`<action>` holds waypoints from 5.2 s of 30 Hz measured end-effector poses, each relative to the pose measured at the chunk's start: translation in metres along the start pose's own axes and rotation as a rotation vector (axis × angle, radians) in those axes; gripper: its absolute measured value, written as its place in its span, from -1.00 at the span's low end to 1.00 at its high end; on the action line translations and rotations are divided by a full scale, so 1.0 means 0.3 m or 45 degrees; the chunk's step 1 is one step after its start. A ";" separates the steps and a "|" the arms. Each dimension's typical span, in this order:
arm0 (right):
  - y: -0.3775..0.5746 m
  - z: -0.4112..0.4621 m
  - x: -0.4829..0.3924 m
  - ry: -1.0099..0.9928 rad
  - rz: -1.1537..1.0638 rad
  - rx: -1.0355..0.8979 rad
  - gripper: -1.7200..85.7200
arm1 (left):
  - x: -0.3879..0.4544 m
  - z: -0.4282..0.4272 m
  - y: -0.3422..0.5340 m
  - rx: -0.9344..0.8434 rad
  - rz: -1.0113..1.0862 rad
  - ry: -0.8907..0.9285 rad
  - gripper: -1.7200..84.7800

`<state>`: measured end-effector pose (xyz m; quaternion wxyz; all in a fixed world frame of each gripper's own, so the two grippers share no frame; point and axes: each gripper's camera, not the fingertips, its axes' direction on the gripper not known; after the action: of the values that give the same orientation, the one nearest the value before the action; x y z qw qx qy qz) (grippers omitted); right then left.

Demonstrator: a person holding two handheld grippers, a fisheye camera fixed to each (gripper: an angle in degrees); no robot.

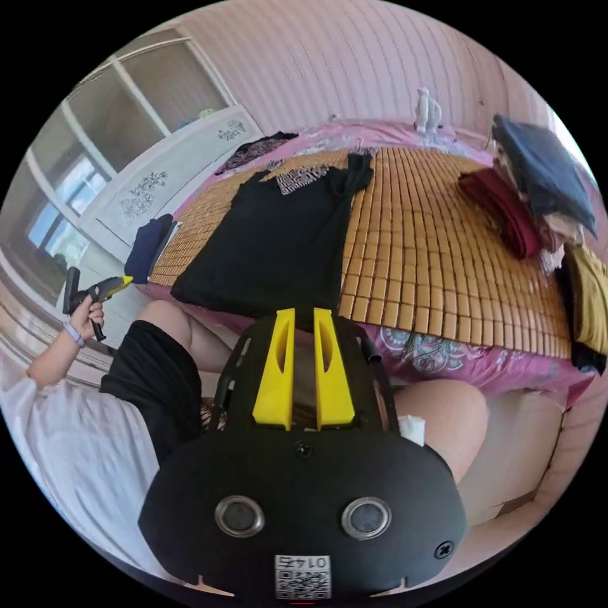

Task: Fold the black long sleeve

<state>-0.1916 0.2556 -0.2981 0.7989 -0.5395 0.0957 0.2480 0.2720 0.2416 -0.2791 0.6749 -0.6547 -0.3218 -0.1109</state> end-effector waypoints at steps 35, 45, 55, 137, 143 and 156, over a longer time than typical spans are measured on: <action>-0.493 0.124 0.207 0.121 -0.139 0.223 -0.78 | 0.903 1.151 -0.496 -0.154 0.600 -0.045 -0.86; -1.190 0.871 0.574 0.074 0.130 -0.036 -0.79 | 0.944 1.469 -0.679 -0.354 0.567 -0.023 -0.97; -1.086 0.739 0.746 0.062 0.384 0.065 -0.96 | 1.034 1.616 -0.841 -0.472 0.485 -0.031 -0.93; -1.208 0.684 0.280 0.079 -0.137 -0.314 -0.86 | 0.637 1.218 -0.906 -0.363 0.111 -0.456 -0.81; -1.769 1.191 -0.286 -0.256 -0.500 -0.246 -0.82 | 0.477 1.162 -0.752 -0.355 0.139 -0.450 -0.85; -2.021 1.851 -0.854 0.082 -0.719 -0.527 -0.92 | 0.247 1.000 -0.585 -0.304 0.085 -0.247 -0.95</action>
<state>-0.1727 0.5070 0.5254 0.7062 -0.7028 -0.0845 0.0144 0.1418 0.5274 -0.1129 0.5612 -0.7483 -0.3481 -0.0621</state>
